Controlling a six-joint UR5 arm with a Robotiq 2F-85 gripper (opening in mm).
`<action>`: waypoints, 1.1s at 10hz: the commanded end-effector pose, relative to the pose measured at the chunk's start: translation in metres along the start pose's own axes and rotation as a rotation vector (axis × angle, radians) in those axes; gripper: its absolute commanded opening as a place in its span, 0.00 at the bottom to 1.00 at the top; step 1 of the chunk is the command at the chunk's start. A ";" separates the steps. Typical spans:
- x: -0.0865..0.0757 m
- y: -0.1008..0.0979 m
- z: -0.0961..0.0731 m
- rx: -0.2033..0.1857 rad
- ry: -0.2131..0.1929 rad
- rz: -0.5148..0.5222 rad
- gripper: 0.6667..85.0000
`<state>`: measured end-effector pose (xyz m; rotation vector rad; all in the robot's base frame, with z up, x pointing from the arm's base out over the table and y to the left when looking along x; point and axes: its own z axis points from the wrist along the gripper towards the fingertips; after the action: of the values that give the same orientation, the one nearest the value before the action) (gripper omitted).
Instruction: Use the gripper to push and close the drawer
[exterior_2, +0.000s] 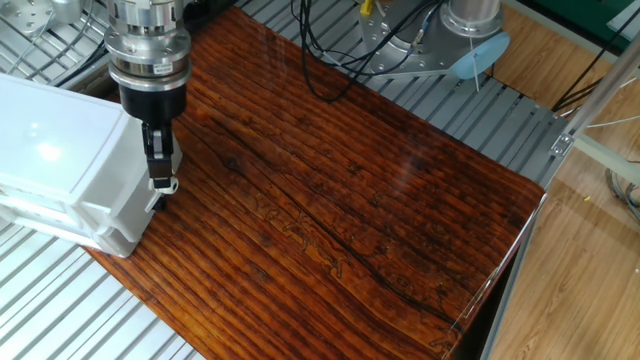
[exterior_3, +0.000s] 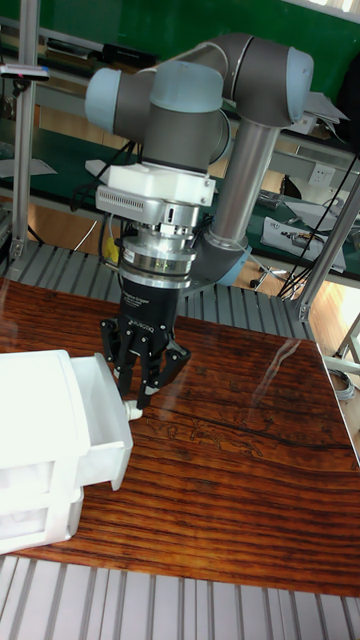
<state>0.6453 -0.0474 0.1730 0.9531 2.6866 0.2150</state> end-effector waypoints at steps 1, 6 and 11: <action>-0.002 -0.001 -0.002 -0.009 0.004 -0.005 0.44; -0.008 -0.011 0.000 0.017 -0.015 -0.040 0.43; -0.017 -0.024 0.002 0.038 -0.047 -0.091 0.43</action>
<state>0.6437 -0.0701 0.1693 0.8569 2.6999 0.1280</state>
